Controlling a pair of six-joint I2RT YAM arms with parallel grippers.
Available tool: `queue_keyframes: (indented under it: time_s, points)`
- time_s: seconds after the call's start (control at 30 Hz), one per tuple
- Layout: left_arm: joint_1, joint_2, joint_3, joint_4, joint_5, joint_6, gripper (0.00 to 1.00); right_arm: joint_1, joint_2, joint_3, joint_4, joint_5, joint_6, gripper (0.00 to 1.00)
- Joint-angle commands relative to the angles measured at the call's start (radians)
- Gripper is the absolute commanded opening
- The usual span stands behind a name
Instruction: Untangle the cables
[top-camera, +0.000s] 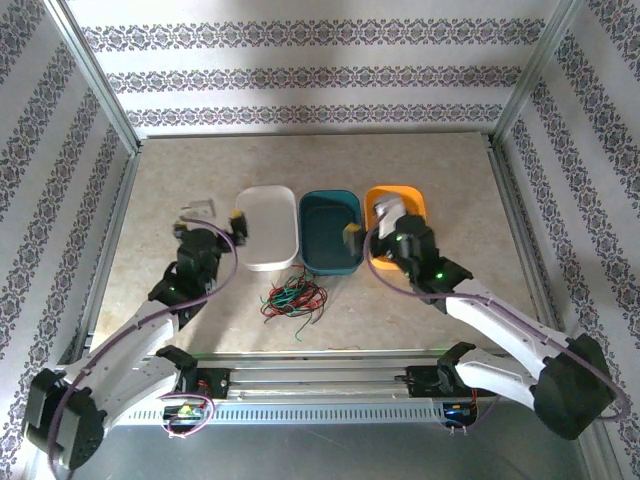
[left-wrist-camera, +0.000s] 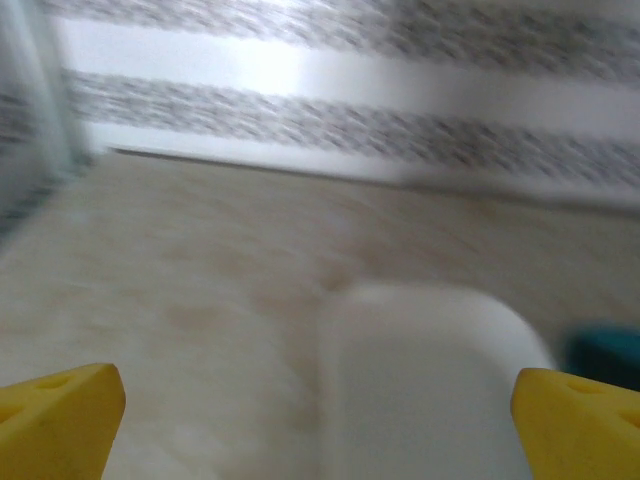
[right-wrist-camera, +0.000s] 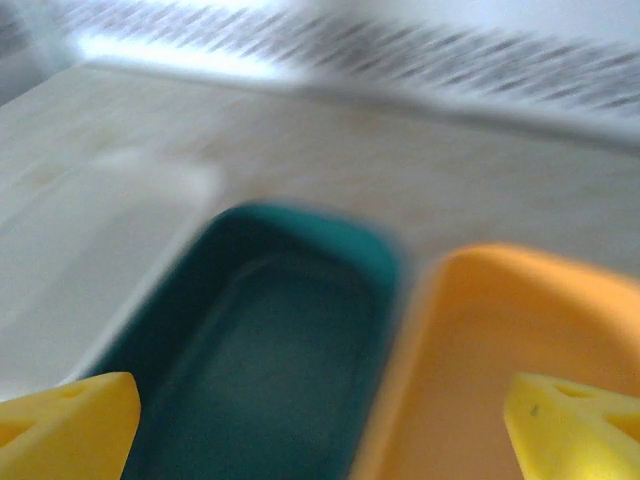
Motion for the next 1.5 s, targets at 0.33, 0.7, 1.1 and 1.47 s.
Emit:
queue_keyframes:
  time_s: [0.33,0.7,1.1,1.47]
  points:
    - [-0.389,0.142,0.026,-0.390,0.285,-0.095,0.99,0.241,0.310,0.128,-0.334,-0.339,0.028,0.50]
    - [-0.415,0.201,-0.015,-0.322,0.241,-0.084,0.99,0.174,0.410,0.155,-0.311,-0.357,0.030,0.30]
    - [-0.415,0.263,-0.018,-0.289,0.241,-0.068,0.95,0.152,0.444,0.154,-0.290,-0.374,0.038,0.31]
    - [-0.415,0.306,-0.017,-0.241,0.215,-0.073,0.92,0.151,0.536,0.166,-0.256,-0.374,0.027,0.26]
